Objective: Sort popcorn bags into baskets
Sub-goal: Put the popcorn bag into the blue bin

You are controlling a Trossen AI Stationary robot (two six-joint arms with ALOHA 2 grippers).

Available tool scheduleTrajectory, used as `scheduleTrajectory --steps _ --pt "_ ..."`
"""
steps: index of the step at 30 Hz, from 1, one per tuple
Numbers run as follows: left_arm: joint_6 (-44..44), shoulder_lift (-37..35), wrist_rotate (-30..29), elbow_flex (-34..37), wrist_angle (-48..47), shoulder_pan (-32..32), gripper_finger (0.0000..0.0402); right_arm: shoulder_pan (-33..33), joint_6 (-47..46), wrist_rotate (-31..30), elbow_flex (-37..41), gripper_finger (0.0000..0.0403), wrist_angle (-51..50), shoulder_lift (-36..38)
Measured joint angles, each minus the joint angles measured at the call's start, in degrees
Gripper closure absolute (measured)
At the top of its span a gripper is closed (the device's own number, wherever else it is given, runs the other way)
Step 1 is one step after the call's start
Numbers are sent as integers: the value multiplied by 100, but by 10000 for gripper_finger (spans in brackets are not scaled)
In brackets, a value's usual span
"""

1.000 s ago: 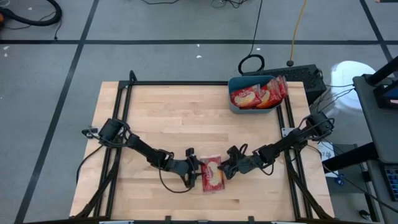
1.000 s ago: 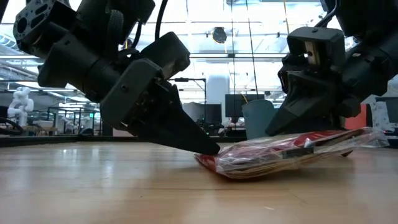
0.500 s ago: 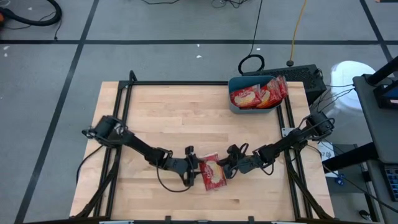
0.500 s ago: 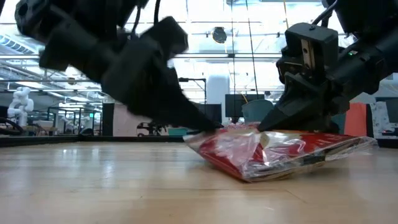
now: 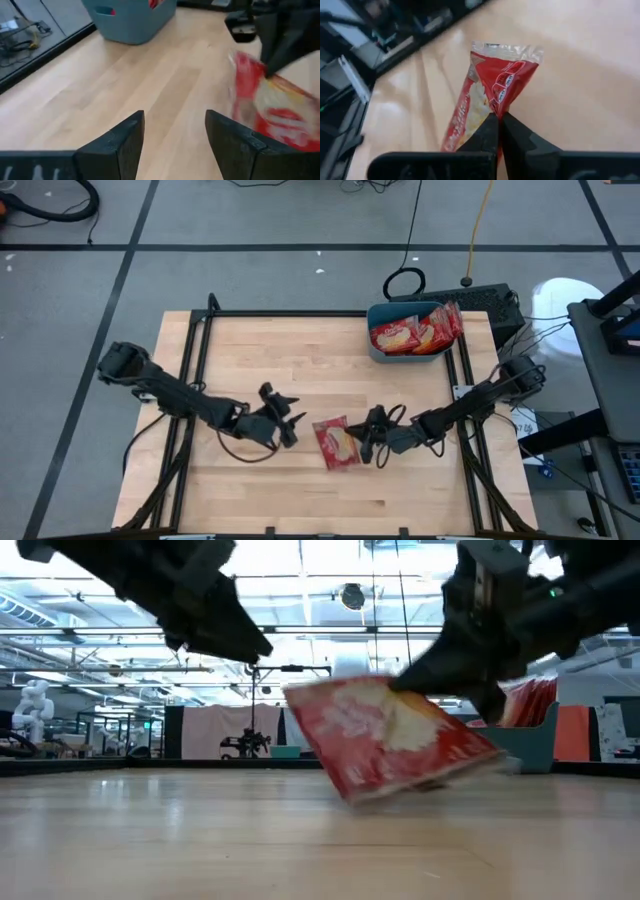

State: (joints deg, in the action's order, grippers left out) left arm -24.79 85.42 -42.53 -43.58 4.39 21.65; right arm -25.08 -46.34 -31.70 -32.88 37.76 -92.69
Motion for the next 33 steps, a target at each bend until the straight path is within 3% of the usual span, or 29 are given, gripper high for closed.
scheduleTrajectory --steps 4,11,16,21,28,33 --pt "85 -370 324 709 1135 -1 188 0 744 -640 0 403 66 329" --pt "435 -402 1061 2097 4276 -8 188 29 2042 -1701 -2 403 811 499" --pt "385 -399 1110 2579 4848 -149 183 76 2835 -1785 -2 403 1573 499" --pt "414 -399 1749 2583 4841 -343 139 129 3382 -1808 0 403 2124 499" --pt "946 -399 2051 2530 5042 -368 66 151 3572 -1769 0 403 2245 497" --pt "1140 -354 2143 2471 5477 -388 60 151 3568 -1397 0 403 2432 479"
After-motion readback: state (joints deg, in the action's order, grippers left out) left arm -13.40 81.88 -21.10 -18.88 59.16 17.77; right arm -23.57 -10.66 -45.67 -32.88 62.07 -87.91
